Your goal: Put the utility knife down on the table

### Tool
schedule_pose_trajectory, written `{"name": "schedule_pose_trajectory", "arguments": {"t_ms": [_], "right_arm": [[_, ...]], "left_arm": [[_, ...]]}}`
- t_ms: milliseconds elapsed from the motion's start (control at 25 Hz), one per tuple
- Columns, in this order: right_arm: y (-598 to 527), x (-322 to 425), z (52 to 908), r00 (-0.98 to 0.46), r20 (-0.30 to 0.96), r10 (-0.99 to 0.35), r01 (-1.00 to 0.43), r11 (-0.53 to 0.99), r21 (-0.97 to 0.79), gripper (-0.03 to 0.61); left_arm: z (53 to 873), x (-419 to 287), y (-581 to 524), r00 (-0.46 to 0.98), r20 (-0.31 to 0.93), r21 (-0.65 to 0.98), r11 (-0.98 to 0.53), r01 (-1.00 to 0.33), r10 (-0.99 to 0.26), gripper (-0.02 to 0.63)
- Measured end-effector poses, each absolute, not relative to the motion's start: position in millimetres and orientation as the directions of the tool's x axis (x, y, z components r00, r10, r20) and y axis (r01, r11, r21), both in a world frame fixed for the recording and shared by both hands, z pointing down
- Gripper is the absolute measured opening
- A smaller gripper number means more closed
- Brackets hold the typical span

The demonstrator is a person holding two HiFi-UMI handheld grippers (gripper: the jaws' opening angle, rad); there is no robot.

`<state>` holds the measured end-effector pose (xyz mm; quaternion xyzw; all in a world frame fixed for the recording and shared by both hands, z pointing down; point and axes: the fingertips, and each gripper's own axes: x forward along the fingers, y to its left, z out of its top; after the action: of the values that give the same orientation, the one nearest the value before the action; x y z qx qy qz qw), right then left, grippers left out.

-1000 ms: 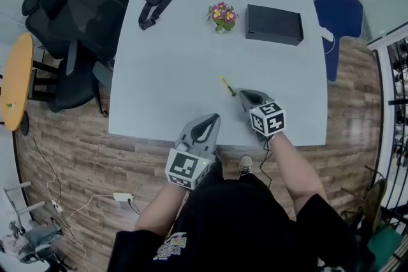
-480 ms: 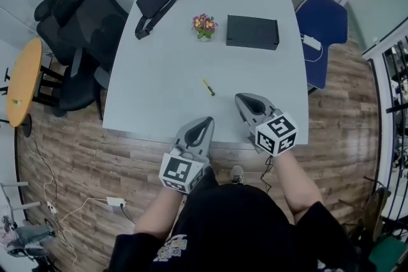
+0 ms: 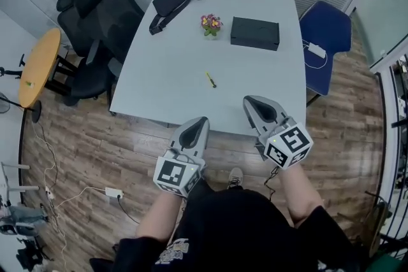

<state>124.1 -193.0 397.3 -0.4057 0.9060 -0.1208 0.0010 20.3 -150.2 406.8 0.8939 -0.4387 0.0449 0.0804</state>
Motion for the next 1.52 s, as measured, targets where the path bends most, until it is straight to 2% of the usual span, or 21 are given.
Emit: {"name": "schedule_pose_trajectory", "arguments": {"t_ms": [360,720,1160,1520], "right_arm": [[-158.4,72.2,399.3,-0.666,0.104,-0.739,-0.740,0.637,-0.214,0.003],[-110.3,7.3,401.4,-0.559,0.127,-0.819,-0.825,0.534,-0.186,0.003],[-42.1,-11.7,409.1,-0.382,0.149,-0.912,-0.919,0.358,-0.166,0.003],[-12.2,-20.7,404.1,-0.349,0.142,-0.926,-0.932,0.327,-0.156,0.003]], "left_arm": [[395.9,-31.6,-117.7,0.613,0.122,0.089,-0.607,-0.790,-0.781,0.005],[400.0,-95.6,-89.2,0.707,0.103,0.114,-0.698,-0.707,-0.700,0.005],[412.8,-118.8,-48.5,0.821,0.096,0.138,-0.810,-0.570,-0.562,0.005],[412.7,-129.7,-24.4,0.836,0.088,0.145,-0.823,-0.549,-0.542,0.005]]}}
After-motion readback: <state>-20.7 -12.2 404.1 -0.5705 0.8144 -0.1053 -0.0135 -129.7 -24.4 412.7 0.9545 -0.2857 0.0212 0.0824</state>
